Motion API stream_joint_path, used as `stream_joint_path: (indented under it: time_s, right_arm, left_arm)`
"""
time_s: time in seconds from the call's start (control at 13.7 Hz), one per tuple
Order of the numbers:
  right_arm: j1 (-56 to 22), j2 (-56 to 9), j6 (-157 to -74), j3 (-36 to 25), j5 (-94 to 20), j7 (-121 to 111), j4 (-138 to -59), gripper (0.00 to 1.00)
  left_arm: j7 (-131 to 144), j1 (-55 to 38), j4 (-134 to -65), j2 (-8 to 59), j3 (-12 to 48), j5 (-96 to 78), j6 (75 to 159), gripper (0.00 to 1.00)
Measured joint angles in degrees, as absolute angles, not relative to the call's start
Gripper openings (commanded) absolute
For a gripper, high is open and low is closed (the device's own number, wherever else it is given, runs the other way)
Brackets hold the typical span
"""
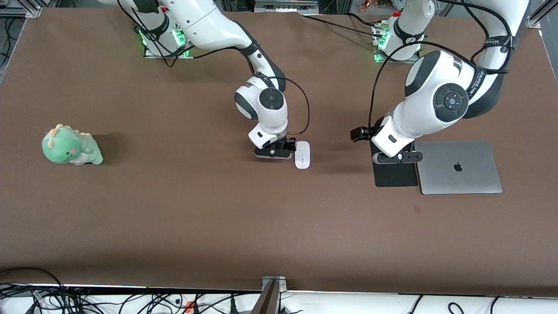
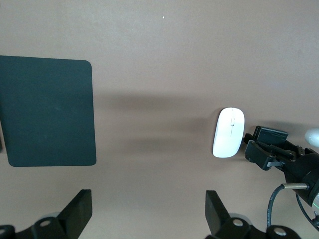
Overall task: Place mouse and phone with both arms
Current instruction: 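Lift the phone with the right gripper while the left gripper reaches the mouse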
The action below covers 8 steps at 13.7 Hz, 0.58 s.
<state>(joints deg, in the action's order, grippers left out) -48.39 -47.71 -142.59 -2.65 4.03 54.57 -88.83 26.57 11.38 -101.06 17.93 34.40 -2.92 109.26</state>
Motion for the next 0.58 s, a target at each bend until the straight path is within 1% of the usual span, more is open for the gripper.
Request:
stream_joint_path:
  time_s: [0.07, 0.15, 0.22, 0.29, 0.44, 0.58]
  right_arm:
    - [-48.4, -47.7, -142.5, -2.8, 4.0, 54.6, -88.7, 0.64]
    - [-48.4, -47.3, -142.3, -2.8, 4.0, 54.6, -88.6, 0.63]
    - [-48.3, -47.3, -142.3, -2.9, 4.0, 54.6, -88.5, 0.59]
    - [-48.3, -47.5, -142.4, -3.0, 4.0, 54.6, -88.5, 0.52]
    - [-48.2, -47.5, -141.7, -3.1, 4.0, 54.6, -88.3, 0.49]
    - [-47.5, -47.5, -136.4, -3.3, 4.0, 53.8, -85.8, 0.46]
  left_arm:
    - [26.6, 11.4, -101.1, 17.9, 34.4, -2.9, 109.3, 1.0]
    - [26.6, 11.4, -101.1, 17.9, 34.4, -2.9, 109.3, 1.0]
    - [26.7, 11.4, -101.1, 17.9, 34.4, -2.9, 109.3, 1.0]
    - [26.9, 11.3, -101.1, 17.9, 34.4, -2.9, 109.3, 1.0]
    - [27.6, 11.0, -101.1, 17.9, 34.6, -2.9, 109.3, 1.0]
    - [28.2, 10.1, -101.1, 18.1, 34.6, -2.9, 109.6, 1.0]
